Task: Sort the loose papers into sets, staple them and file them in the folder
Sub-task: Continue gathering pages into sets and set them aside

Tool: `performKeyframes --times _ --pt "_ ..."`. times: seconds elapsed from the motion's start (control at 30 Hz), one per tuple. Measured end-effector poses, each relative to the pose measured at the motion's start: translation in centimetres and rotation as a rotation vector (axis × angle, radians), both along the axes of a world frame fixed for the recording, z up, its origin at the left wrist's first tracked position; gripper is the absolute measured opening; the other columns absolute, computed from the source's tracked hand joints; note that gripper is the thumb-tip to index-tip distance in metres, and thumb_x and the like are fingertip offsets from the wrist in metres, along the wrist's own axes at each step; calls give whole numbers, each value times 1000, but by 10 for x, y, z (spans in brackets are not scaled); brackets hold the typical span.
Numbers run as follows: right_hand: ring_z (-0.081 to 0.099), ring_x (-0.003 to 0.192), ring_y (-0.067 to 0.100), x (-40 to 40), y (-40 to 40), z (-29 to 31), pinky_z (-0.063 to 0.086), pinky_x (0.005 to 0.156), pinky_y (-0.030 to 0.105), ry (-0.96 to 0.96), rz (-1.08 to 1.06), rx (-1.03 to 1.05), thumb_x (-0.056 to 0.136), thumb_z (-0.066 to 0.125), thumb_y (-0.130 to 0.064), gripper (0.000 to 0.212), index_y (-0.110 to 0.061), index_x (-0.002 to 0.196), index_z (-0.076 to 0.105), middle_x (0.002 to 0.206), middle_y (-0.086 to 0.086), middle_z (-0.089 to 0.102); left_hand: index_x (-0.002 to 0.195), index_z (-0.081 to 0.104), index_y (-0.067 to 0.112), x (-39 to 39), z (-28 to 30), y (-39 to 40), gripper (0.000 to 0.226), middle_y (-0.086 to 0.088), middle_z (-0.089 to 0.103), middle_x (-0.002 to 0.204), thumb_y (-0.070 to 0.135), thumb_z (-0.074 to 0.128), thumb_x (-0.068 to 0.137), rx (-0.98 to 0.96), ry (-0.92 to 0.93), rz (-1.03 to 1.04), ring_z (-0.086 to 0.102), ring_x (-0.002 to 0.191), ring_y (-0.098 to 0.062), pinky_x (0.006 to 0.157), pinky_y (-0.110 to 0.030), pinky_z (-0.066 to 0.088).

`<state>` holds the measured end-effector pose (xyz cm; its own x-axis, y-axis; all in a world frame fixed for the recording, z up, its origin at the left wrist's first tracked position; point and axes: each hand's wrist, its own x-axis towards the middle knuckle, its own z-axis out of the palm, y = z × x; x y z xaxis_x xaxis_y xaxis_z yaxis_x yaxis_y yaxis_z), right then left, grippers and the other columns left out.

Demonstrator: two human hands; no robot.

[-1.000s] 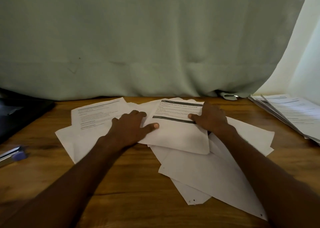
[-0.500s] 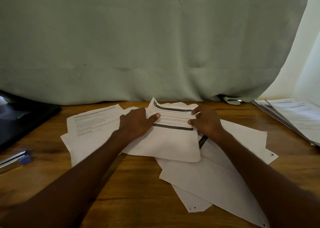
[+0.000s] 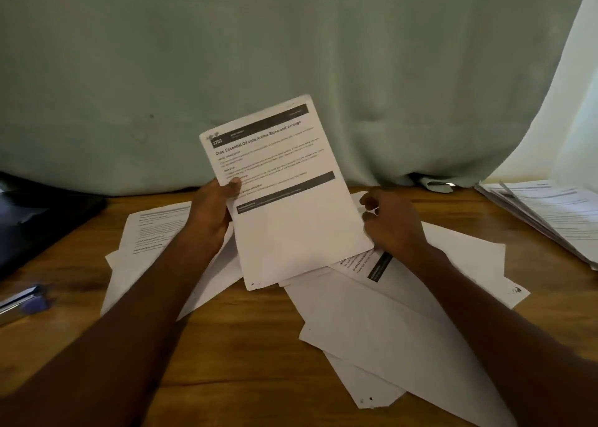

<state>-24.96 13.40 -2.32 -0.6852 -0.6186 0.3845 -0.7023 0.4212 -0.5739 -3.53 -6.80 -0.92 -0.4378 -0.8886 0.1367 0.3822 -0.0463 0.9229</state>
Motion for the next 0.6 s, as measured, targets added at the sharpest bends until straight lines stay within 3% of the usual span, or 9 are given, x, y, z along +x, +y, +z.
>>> performKeyframes --times 0.07,0.1,0.2,0.27,0.37,0.47,0.53,0.6 --pt "68 99 22 1 2 0 58 90 41 3 27 79 96 65 -23 25 -23 120 67 121 1 69 137 60 8 6 0 -5 35 -7 67 122 7 60 102 57 -37 58 72 77 -9 56 -21 58" --pt "68 97 21 3 3 2 58 89 42 5 39 113 96 64 -26 23 -25 118 68 120 1 70 137 60 8 8 -1 -9 35 -7 67 124 9 61 102 76 -60 91 70 82 -12 59 -22 59" --pt "68 93 18 7 2 3 59 86 41 19 70 192 96 62 -33 21 -27 114 71 114 -2 71 135 61 5 15 -5 -23 32 -14 65 135 11 62 103 68 -154 248 64 101 -22 91 -36 56" --pt "64 92 15 9 2 3 57 90 42 58 64 271 96 63 -45 24 -30 115 68 109 -5 68 132 62 4 19 -6 -28 30 -15 65 133 9 61 103 103 -135 305 65 96 -22 95 -39 55" --pt "61 91 13 8 2 1 54 86 36 92 43 312 95 65 -49 30 -30 118 66 110 -4 66 136 59 4 24 -8 -30 32 -14 65 133 5 56 104 229 -107 294 65 87 -19 82 -34 54" --pt "62 94 14 7 2 4 54 81 33 115 8 255 97 65 -44 33 -28 125 64 120 -1 65 139 58 6 28 -9 -29 35 -12 67 130 1 45 107 413 -10 131 67 84 -22 87 -35 55" --pt "64 100 18 4 5 6 56 89 37 113 -23 227 97 66 -42 36 -26 129 62 124 1 66 126 60 5 30 -6 -26 25 -12 74 107 4 44 107 462 -38 53 71 70 -22 63 -33 61" --pt "63 109 21 -4 11 10 54 94 40 122 -68 267 95 68 -45 41 -24 130 60 127 2 65 117 62 3 31 -3 -26 16 -12 72 96 6 51 105 406 -152 42 71 65 -22 41 -29 55"
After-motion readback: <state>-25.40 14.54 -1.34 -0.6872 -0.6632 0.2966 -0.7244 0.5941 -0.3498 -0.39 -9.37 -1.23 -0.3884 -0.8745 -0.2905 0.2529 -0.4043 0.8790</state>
